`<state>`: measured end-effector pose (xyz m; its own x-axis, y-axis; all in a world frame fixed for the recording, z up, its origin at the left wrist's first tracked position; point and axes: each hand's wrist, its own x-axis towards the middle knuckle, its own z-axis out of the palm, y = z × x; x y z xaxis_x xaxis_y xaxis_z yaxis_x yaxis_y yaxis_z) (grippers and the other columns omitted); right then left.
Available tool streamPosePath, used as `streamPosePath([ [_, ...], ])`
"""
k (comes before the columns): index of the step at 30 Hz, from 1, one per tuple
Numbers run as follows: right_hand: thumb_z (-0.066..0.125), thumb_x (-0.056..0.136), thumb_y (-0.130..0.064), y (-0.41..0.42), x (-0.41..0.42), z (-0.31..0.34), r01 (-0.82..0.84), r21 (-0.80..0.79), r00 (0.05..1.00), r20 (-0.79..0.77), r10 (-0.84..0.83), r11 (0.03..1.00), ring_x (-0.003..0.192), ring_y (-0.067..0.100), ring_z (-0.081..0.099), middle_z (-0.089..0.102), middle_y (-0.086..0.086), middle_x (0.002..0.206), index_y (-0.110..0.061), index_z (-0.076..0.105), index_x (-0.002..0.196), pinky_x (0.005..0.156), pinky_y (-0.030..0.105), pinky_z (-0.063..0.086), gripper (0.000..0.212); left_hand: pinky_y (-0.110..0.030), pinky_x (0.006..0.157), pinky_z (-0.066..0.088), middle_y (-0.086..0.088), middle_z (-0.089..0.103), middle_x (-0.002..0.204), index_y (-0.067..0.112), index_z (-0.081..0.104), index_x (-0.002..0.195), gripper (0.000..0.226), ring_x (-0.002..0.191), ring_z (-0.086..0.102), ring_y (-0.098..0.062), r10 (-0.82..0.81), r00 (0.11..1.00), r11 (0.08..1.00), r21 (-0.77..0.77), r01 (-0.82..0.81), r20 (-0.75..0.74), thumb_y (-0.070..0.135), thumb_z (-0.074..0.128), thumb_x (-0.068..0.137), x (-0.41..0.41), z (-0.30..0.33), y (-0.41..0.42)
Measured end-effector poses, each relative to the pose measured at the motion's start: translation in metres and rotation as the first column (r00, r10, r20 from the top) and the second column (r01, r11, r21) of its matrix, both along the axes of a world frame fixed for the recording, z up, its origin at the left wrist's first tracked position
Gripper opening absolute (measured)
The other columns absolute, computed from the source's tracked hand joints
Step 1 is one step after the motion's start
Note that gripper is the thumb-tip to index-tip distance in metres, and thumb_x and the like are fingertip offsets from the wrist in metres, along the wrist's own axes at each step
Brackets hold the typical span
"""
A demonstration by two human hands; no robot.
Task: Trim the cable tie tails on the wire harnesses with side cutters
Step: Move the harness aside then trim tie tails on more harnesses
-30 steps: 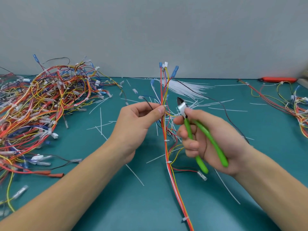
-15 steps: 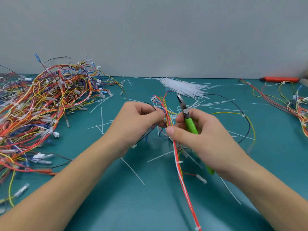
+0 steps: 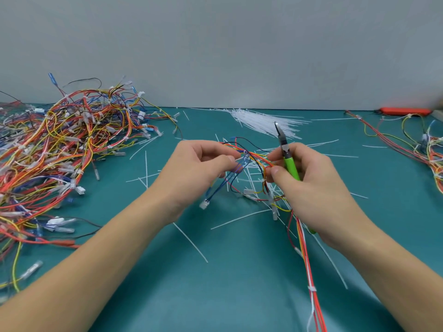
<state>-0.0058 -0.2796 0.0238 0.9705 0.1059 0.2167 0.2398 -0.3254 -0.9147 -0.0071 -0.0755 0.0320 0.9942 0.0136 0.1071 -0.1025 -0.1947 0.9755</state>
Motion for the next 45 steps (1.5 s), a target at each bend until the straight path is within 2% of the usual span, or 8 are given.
streamPosePath([
  [7,0.057,0.101,0.001,-0.006,0.006,0.004,-0.015,0.125,0.988,-0.151,0.034,0.992,0.076,0.016,0.076,0.079,0.002,0.092,-0.020,0.067,0.098,0.075,0.037,0.062,0.023,-0.016,0.071,0.049,0.007,0.072,0.095,0.031,0.069,0.105,0.040,0.086,0.065,-0.009,-0.081,0.987,0.990,0.122,0.064,0.140,0.038,0.090,0.071,-0.003,-0.004,0.002],
  [10,0.056,0.102,0.001,-0.008,0.008,0.005,-0.032,0.181,0.978,-0.196,0.068,0.983,0.076,0.022,0.075,0.079,0.007,0.093,-0.016,0.065,0.102,0.076,0.040,0.059,0.020,-0.022,0.082,0.044,0.013,0.061,0.104,0.032,0.058,0.100,0.030,0.102,0.058,-0.010,-0.135,0.916,0.887,0.458,-0.058,0.378,0.024,0.081,0.081,-0.006,-0.008,-0.004],
  [14,0.056,0.102,0.001,-0.009,0.008,0.008,-0.053,0.283,0.960,-0.248,0.127,0.958,0.073,0.020,0.073,0.077,0.004,0.085,-0.014,0.065,0.103,0.064,0.033,0.061,0.018,-0.046,0.092,0.045,0.006,0.059,0.111,0.028,0.075,0.098,0.027,0.109,0.053,-0.023,-0.135,0.791,0.762,0.573,-0.302,0.597,0.003,0.073,0.088,-0.006,-0.012,-0.007],
  [22,0.059,0.096,0.001,-0.009,0.011,0.010,-0.024,0.593,0.830,-0.437,0.347,0.805,0.073,0.018,0.075,0.078,0.006,0.092,-0.014,0.064,0.110,0.062,0.037,0.063,0.022,-0.043,0.096,0.036,0.008,0.062,0.119,0.030,0.078,0.106,0.025,0.118,0.050,-0.020,-0.167,0.828,0.674,0.675,-0.300,0.535,0.037,0.068,0.084,-0.011,-0.014,-0.009],
  [28,0.061,0.079,-0.001,-0.005,0.013,0.003,0.154,0.805,0.687,-0.504,0.524,0.573,0.073,0.017,0.070,0.073,0.005,0.090,-0.016,0.064,0.100,0.112,0.045,0.040,0.026,-0.045,0.091,0.037,0.002,0.062,0.114,0.029,0.078,0.097,0.021,0.109,0.055,-0.023,-0.115,0.741,0.680,0.596,-0.427,0.661,0.047,0.068,0.091,-0.020,-0.011,-0.022],
  [32,0.060,0.079,0.001,-0.002,0.012,0.004,0.171,0.815,0.666,-0.510,0.544,0.554,0.076,0.022,0.072,0.072,0.007,0.090,-0.016,0.061,0.093,0.084,0.046,0.060,0.023,-0.042,0.079,0.037,0.006,0.064,0.093,0.027,0.077,0.089,0.015,0.089,0.056,-0.023,-0.107,0.609,0.661,0.514,-0.547,0.786,0.041,0.072,0.092,-0.025,-0.002,-0.028],
  [40,0.056,0.084,0.000,-0.001,0.007,0.005,0.118,0.832,0.639,-0.482,0.600,0.542,0.075,0.031,0.078,0.075,0.007,0.085,-0.013,0.063,0.086,0.056,0.040,0.062,0.016,-0.042,0.087,0.041,0.026,0.074,0.081,0.039,0.079,0.101,0.048,0.085,0.052,-0.009,0.052,0.904,0.689,0.640,-0.341,0.425,0.075,0.051,0.085,-0.025,-0.019,-0.039],
  [45,0.055,0.092,0.006,0.000,0.009,-0.004,0.033,0.686,0.721,-0.520,0.457,0.727,0.109,0.031,0.069,0.071,0.014,0.108,-0.016,0.072,0.085,0.104,0.057,0.052,0.029,-0.040,0.082,0.048,0.023,0.073,0.080,0.041,0.074,0.114,0.028,0.084,0.054,-0.012,0.031,0.904,0.844,0.473,-0.253,0.427,0.040,0.074,0.087,-0.021,-0.029,-0.037],
])
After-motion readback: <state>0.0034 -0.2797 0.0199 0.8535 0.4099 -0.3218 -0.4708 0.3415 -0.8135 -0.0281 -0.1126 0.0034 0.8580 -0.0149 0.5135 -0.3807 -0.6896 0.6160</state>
